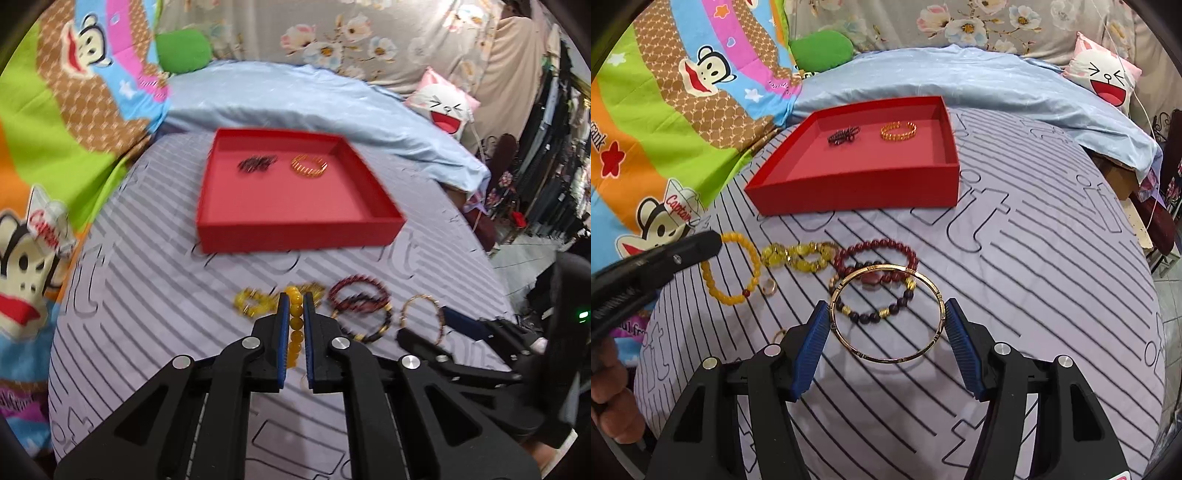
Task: Organize jewelry
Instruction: 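Carry the yellow bracelet into the box with the left gripper while the right releases the bangle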
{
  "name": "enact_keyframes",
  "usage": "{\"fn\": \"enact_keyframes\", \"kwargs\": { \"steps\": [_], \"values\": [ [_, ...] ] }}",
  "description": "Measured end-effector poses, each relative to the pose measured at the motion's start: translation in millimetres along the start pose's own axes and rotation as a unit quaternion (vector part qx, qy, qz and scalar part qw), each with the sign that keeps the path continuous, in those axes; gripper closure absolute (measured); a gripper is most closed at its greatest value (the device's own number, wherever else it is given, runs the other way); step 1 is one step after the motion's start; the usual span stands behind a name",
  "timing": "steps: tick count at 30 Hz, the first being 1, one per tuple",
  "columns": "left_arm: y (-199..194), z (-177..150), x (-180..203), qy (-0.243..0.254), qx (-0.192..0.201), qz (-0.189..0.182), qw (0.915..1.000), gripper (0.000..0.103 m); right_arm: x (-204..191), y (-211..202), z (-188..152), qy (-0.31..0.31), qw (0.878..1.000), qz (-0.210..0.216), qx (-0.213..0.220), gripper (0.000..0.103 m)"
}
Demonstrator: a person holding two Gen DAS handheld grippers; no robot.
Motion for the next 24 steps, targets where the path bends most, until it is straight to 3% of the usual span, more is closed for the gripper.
{"fn": "enact_keyframes", "kwargs": {
  "steps": [11,18,24],
  "values": [
    [12,82,-13,0.005,0.051,-0.009,0.9987,0.096,-14,8,74,-0.02,0.999,0.006,0.035,0.043],
    [54,122,-36,-0.011,0.058,-0.019,0.9981,0.096,-29,39,127,-0.028,0.999,0.005,0.046,0.043],
    [102,139,-54,-0.022,0.038,-0.016,0.9989,0.096,-39,79,160,-0.03,0.999,0.001,0.033,0.043]
  ]
}}
Point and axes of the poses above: each gripper's, at about its wrist camera, not at the fingertips, and y roughly the way its jaws point, x to its right, z to its top, the point moved 3 cm from there along y, roughly the way its jaws point, and after that the axes turned 15 degrees about y, right-handed, at the moved point
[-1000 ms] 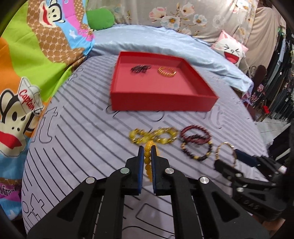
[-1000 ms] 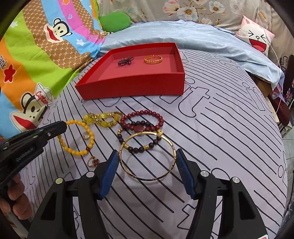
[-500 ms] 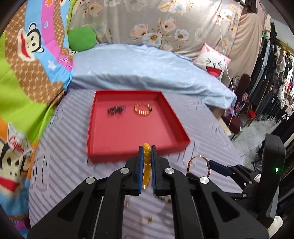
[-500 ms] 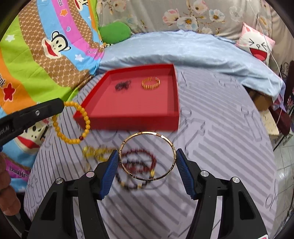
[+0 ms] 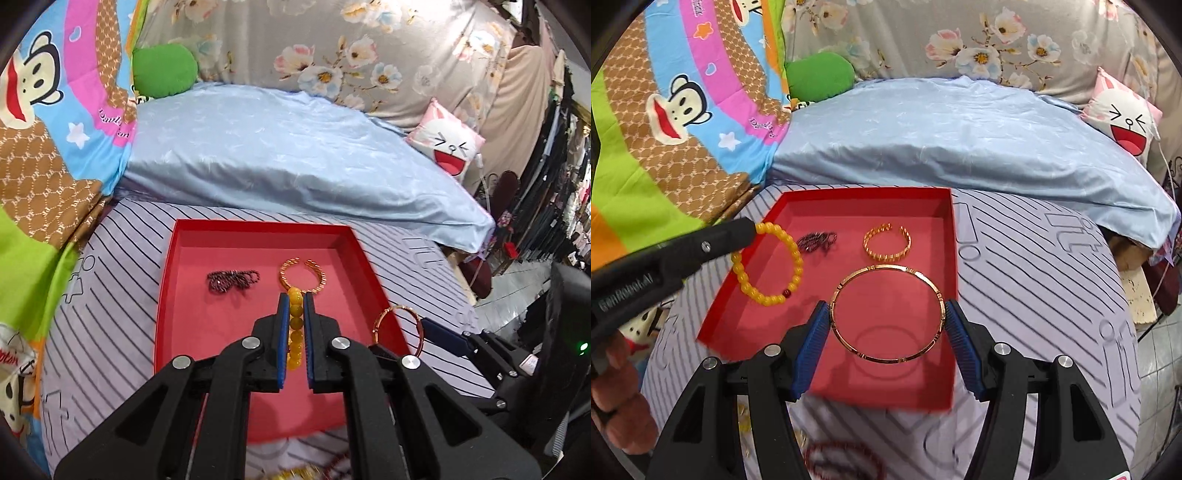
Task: Organize jewelry
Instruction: 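Carry the yellow bracelet into the box with the left gripper while the right releases the bangle, then withdraw both open grippers from the box toward the remaining bracelets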
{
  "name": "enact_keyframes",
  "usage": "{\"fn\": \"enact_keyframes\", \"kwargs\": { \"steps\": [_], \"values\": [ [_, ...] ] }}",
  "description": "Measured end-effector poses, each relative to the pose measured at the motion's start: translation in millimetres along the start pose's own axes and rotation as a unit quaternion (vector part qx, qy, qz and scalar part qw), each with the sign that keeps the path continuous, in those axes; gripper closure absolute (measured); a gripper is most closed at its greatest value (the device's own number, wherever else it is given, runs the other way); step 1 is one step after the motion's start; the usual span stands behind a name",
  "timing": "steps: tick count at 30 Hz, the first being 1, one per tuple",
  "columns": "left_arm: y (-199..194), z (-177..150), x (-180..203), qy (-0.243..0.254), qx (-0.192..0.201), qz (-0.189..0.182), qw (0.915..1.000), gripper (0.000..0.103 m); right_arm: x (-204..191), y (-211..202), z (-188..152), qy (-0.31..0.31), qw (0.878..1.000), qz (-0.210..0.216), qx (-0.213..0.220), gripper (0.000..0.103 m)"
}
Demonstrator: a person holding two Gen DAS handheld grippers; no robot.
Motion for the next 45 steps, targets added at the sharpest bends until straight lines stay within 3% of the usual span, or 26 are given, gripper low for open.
{"fn": "enact_keyframes", "kwargs": {
  "steps": [7,18,21,26,45],
  "values": [
    [45,-6,-24,-0.024,-0.034,0.006,0.9991,0.096,-9,47,12,-0.005,0.999,0.0,-0.036,0.043],
    [76,-24,-47,-0.033,-0.064,0.02,0.9972,0.095,-15,86,10,-0.01,0.997,-0.011,-0.072,0.042],
    [78,-26,-49,-0.029,-0.063,0.037,0.9969,0.093,-16,84,12,-0.007,0.998,-0.01,-0.066,0.041],
    [74,-29,-53,-0.033,-0.06,0.05,0.9963,0.073,-13,79,14,-0.003,0.998,-0.014,-0.057,0.039],
    [14,-38,-26,-0.011,-0.032,0.066,0.9973,0.073,-4,4,-9,0.008,1.0,-0.007,-0.021,0.039]
  ]
}}
Point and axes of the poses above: each gripper's, at about its wrist camera, not at the fingertips, and y roughly the way its jaws point, x to its right, z to its top, the point moved 3 cm from there along y, roughly the way its jaws point, and after that the axes turned 15 degrees about y, right-handed, at the moved point
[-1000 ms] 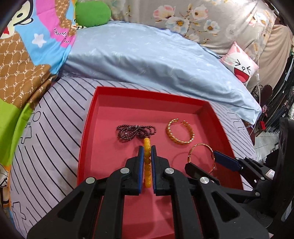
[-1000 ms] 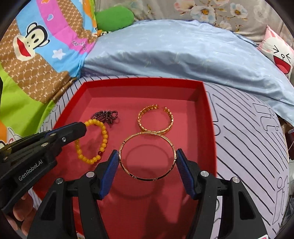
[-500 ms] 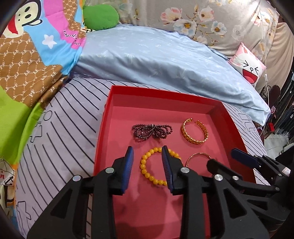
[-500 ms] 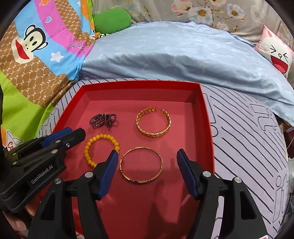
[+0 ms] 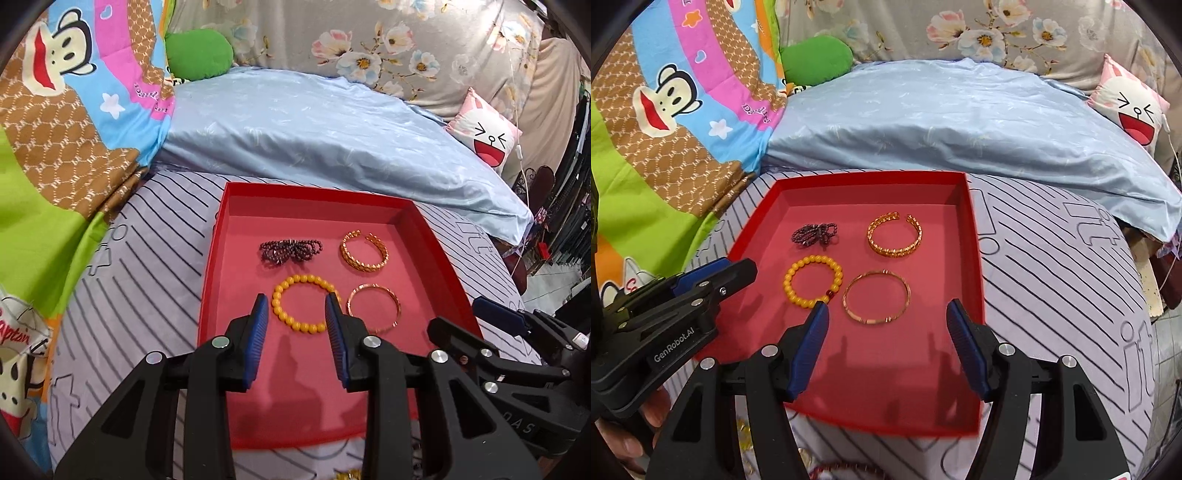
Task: Organize jewelry
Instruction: 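Withdraw both open grippers from the box toward the remaining bracelets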
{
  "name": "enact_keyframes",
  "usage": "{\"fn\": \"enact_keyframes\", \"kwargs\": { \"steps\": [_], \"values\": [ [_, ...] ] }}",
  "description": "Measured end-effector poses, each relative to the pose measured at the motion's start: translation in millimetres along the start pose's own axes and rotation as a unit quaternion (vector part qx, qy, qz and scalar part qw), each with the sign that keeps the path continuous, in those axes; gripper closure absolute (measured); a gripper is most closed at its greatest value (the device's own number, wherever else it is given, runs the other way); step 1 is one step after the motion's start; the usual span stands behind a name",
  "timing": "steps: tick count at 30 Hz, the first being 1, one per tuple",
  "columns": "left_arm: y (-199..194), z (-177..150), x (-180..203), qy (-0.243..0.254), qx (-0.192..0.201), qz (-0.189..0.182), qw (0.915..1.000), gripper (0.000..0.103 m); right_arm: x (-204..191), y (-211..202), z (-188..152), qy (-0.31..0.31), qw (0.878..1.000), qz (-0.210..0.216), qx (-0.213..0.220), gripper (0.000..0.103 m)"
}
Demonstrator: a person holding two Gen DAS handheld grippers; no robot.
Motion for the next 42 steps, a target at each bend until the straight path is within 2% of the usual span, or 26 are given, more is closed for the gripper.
{"fn": "enact_keyframes", "kwargs": {
  "steps": [8,16,29,31,34,42],
  "values": [
    [-39,-25,12,0.001,0.008,-0.005,1.0,0.07,7,-35,-35,0.001,1.0,0.003,0.002,0.039],
    [-59,-62,21,0.002,-0.006,-0.004,1.0,0.07,23,-56,-73,0.01,1.0,-0.003,-0.009,0.039],
    [-62,-128,28,0.001,-0.05,-0.011,0.9987,0.068,42,-61,-129,0.013,0.999,-0.018,-0.038,0.039],
    [-62,-135,30,0.003,-0.053,-0.013,0.9985,0.065,44,-60,-135,0.017,0.999,-0.018,-0.044,0.039],
    [-62,-140,34,0.012,-0.052,-0.013,0.9985,0.061,46,-59,-140,0.019,0.998,-0.02,-0.048,0.039],
    [-45,-143,38,0.029,-0.061,-0.01,0.9977,0.06,46,-56,-141,0.023,0.998,-0.018,-0.052,0.039]
  ]
}}
Point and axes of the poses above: each gripper's, at about its wrist camera, not at the fingertips, and y roughly the way its jaws point, x to its right, z to its top, the point moved 3 cm from there along y, roughly the way its jaws point, and after that the axes turned 15 degrees about y, right-handed, at the moved point
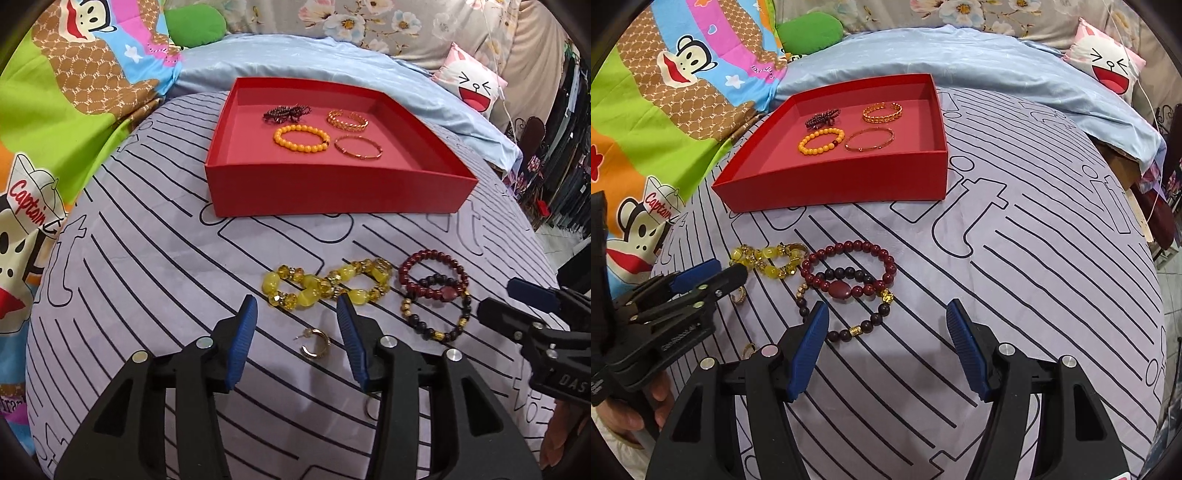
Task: Organize jewelry
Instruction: 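Withdraw both open grippers from the box toward the remaining bracelets, then grasp the yellow glass bead bracelet with the left gripper while the right grasps the red bracelet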
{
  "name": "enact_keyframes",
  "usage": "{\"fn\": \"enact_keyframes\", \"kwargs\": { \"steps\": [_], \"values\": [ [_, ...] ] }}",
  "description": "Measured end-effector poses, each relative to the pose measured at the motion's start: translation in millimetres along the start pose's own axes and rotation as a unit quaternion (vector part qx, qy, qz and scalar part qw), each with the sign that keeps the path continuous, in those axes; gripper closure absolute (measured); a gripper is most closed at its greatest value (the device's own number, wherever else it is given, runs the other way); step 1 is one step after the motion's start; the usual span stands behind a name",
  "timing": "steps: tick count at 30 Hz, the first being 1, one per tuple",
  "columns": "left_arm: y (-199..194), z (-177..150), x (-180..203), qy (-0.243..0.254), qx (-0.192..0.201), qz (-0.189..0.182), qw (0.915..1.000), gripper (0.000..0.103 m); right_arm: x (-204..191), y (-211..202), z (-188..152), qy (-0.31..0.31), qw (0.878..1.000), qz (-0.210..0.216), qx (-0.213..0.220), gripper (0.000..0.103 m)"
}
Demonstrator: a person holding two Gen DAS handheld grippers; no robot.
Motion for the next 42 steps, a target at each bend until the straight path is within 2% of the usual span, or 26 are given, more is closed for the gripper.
{"fn": "enact_keyframes", "kwargs": {
  "steps": [11,17,22,28,34,39,42],
  "values": [
    [11,7,0,0.027,0.003,0.004,0.9996,0.061,-5,11,4,0.001,1.0,0.003,-0.011,0.039],
    [13,16,5,0.045,0.009,-0.021,0.9987,0.075,-4,16,7,0.004,1.0,0.004,-0.014,0.039],
    [10,23,13,0.054,0.015,-0.042,0.9975,0.094,-2,19,9,0.008,1.0,0.005,-0.018,0.039],
    [4,25,12,0.026,0.015,-0.056,0.998,0.094,-1,19,10,0.008,1.0,0.005,-0.017,0.039],
    [-7,21,-9,-0.057,0.016,-0.082,0.9949,0.094,0,17,10,0.01,1.0,0.008,-0.014,0.039],
    [-6,15,-26,-0.082,0.0,-0.05,0.9954,0.094,-1,18,11,0.009,1.0,0.009,-0.013,0.039],
    [-1,11,-32,-0.078,-0.014,-0.026,0.9965,0.094,-4,19,14,0.008,1.0,0.009,-0.011,0.039]
  ]
}}
Point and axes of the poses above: each gripper's, at about its wrist camera, not at the fingertips, and y roughly the way its jaws point, x to its right, z to its top, the point moved 3 cm from there along y, roughly the way its jaws point, and after that the axes turned 15 degrees about y, right-handed, at the moved point
